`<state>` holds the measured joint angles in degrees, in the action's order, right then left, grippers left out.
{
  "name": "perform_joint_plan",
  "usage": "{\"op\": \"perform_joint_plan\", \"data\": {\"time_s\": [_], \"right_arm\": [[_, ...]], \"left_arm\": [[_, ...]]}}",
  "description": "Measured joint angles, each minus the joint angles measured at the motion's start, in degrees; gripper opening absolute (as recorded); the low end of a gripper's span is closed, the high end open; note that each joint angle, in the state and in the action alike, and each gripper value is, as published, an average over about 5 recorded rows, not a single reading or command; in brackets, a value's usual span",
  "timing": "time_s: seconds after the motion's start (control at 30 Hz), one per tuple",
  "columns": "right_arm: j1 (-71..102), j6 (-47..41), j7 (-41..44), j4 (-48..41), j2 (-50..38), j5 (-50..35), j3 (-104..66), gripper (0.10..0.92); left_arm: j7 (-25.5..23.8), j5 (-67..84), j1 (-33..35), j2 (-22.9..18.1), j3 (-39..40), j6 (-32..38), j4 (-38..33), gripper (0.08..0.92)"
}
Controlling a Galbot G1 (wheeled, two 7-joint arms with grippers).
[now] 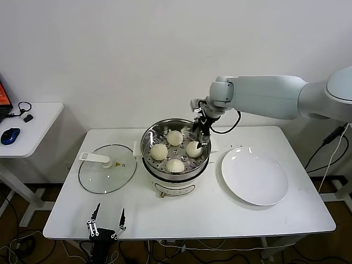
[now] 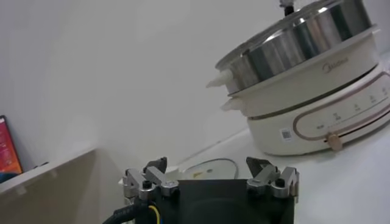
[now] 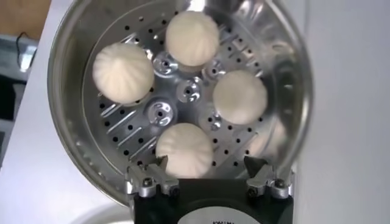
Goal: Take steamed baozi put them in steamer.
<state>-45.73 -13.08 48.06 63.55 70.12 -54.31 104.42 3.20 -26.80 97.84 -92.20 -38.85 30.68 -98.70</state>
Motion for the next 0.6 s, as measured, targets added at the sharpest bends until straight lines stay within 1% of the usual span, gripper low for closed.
{"op": "perform_joint_plan", "data": {"time_s": [0.13, 0.27, 0.43, 0.6], "right_arm": [[-1.4, -0.9, -2.4, 1.3, -1.9, -2.3, -0.9, 0.823], [-1.6, -1.6, -7.1, 2.7, -4.8, -3.1, -3.7, 0.823], [0.7, -3.3, -16.2, 6.0, -10.2, -2.3, -11.1, 0.823], [7.4, -6.3, -27.5, 12.2, -17.0, -0.6, -22.5, 0.823]], "left_arm": [[0.0, -0.1, 0.1, 0.0, 0.1, -0.1, -0.3, 0.823], [0.0, -0.1, 0.2, 0.0, 0.1, -0.1, -0.4, 0.823], [0.0, -0.1, 0.1, 0.0, 0.1, -0.3, -0.5, 0.823], [0.2, 0.0, 0.0, 0.0, 0.2, -0.4, -0.7, 0.823]]}}
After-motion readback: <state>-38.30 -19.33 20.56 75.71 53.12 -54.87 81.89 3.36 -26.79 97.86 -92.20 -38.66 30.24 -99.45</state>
